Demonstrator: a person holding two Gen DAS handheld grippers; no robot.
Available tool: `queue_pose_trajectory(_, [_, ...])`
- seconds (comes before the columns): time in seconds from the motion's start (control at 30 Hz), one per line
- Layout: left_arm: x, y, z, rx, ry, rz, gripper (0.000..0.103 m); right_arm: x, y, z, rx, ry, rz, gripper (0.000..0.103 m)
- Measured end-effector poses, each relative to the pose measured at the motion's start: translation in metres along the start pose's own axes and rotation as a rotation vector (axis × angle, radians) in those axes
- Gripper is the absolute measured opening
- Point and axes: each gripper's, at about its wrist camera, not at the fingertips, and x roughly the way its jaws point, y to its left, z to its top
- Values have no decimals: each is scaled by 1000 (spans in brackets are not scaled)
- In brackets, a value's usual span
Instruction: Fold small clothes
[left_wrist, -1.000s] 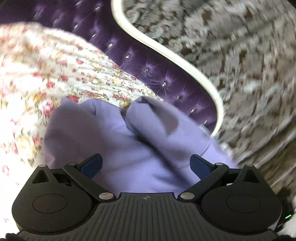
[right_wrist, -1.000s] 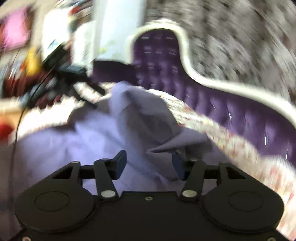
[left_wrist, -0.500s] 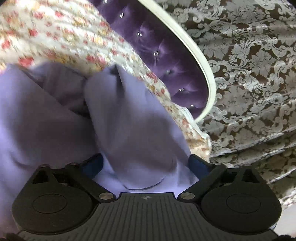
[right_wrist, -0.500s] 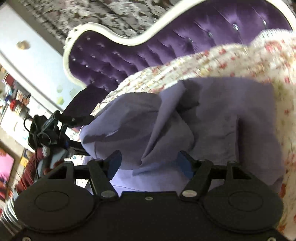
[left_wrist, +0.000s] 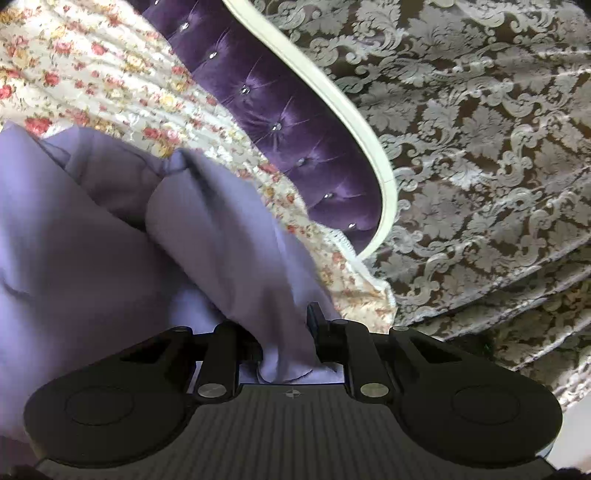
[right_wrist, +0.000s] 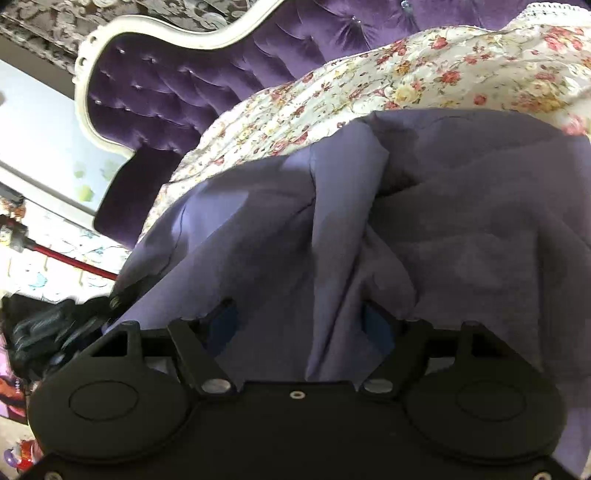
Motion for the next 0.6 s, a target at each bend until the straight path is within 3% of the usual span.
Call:
queue_pose_trajectory(0.07, [-4, -5, 1, 16, -23, -12, 18, 0, 9, 7, -35, -43, 6, 38])
queue_pose_trajectory(0.1, [-8, -9, 1, 30, -42, -18, 18, -4, 14, 9, -64, -88, 24, 16])
queue_pose_trajectory(0.23, [-26, -16, -9, 84, -125, -70, 18, -27, 1, 7, -43, -259, 250, 15])
queue_pose_trajectory(0.3, [-30, -12, -25, 115, -129, -52, 18, -28, -17, -2, -15, -265, 266, 17])
queue_pose_trajectory(0.43, [-15, 16, -61, 182, -40, 106, 19, -15, -54, -35, -28, -176, -5, 20])
queue_pose_trajectory(0.5, [-9, 27, -77, 226, -25, 174, 20, -14, -63, -52, -52, -166, -62, 23])
queue_pose_trajectory(0.6, [-12, 24, -86, 290, -63, 177, 21, -25, -47, -64, -159, -228, -101, 37])
